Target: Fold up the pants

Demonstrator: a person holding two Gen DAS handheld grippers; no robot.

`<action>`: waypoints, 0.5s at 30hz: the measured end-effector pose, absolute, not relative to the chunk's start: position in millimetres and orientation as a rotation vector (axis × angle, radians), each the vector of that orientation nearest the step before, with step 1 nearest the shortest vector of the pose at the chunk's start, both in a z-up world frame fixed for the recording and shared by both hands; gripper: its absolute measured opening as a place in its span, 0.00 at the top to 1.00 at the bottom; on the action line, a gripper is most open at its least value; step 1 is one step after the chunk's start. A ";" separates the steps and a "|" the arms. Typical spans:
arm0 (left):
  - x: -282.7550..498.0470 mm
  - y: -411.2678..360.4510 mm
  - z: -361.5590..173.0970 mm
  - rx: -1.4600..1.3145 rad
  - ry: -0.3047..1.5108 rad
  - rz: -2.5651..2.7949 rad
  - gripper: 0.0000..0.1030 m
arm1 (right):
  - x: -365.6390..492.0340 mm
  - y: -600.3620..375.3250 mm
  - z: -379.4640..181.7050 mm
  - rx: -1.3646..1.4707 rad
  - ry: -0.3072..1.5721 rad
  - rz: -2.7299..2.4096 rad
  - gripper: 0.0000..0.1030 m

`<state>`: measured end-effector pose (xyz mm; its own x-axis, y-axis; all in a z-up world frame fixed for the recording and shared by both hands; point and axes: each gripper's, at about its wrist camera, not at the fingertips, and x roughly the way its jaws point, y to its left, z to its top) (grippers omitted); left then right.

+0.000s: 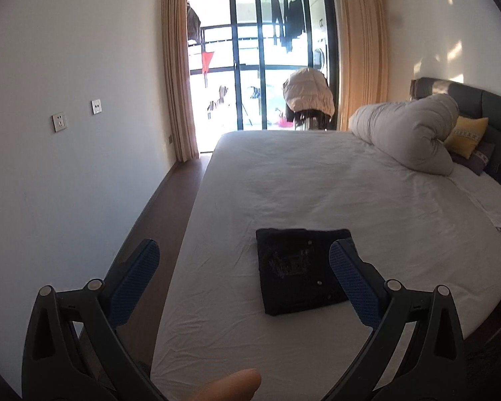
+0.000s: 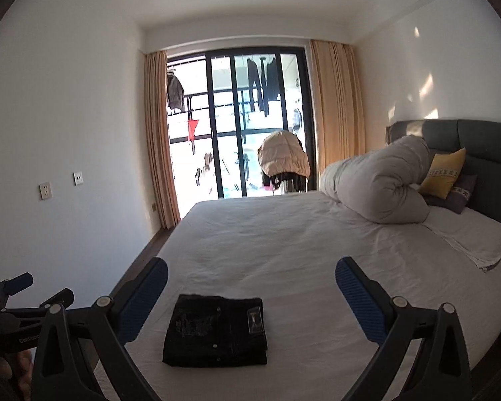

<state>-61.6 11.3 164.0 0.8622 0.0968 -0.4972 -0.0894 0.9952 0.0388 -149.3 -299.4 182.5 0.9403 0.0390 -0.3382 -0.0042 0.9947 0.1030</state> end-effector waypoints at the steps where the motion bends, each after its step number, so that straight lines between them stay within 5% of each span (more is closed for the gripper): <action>1: -54.5 10.1 156.8 0.006 0.549 0.090 0.00 | -147.1 -299.0 176.7 0.110 0.370 0.016 0.00; 15: 2.4 -12.7 77.7 -0.003 0.799 0.051 0.00 | -135.7 -270.9 132.2 0.088 0.603 0.006 0.00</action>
